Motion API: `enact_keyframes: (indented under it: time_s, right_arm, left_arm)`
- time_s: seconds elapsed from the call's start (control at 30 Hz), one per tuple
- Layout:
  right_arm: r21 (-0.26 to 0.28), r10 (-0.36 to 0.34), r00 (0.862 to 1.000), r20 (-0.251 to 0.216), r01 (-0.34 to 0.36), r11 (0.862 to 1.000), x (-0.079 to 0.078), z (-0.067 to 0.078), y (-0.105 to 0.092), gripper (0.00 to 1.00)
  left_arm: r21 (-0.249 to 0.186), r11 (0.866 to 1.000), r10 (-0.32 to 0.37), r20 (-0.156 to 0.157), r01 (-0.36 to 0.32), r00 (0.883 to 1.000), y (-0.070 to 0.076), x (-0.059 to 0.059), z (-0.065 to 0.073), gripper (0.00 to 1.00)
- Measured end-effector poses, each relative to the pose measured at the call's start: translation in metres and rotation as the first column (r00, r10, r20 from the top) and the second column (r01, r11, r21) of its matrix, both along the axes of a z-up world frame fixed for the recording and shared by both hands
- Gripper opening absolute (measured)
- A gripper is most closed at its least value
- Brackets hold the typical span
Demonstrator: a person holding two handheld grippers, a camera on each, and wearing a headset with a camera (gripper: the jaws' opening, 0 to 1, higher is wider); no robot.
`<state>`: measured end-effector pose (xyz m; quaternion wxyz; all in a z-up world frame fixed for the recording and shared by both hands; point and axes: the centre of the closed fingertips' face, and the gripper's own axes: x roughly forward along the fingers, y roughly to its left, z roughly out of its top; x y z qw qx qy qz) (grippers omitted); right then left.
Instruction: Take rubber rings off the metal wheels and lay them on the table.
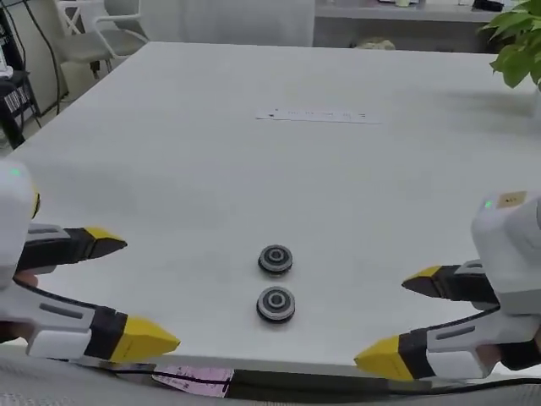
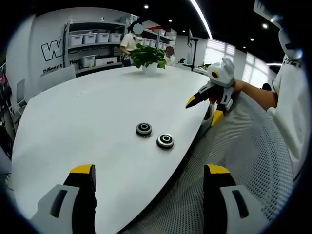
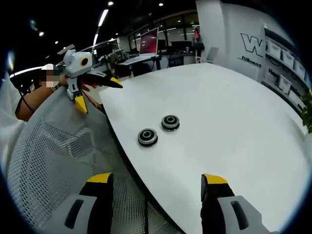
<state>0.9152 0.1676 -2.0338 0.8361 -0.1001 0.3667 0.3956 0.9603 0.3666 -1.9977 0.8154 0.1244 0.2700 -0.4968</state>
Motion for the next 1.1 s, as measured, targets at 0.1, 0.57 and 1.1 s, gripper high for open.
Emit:
enact_keyframes:
  time_s: [0.1, 0.57, 1.1]
  right_arm:
    - [0.003, 0.009, 1.0, -0.008, -0.009, 1.0, -0.002, 0.0, 0.001, 0.73]
    - [0.01, -0.002, 1.0, -0.021, 0.002, 1.0, -0.014, -0.001, -0.018, 0.74]
    - [0.051, -0.018, 1.0, 0.0, 0.018, 0.999, -0.011, 0.005, -0.018, 0.75]
  left_arm:
    - [-0.048, 0.999, 0.019, -0.011, -0.019, 1.0, -0.002, -0.001, 0.005, 0.9]
    - [-0.11, 0.994, -0.022, -0.073, 0.014, 0.997, -0.023, -0.04, 0.005, 0.95]
    - [-0.081, 0.996, -0.055, -0.095, 0.047, 0.994, -0.028, -0.056, 0.0, 0.98]
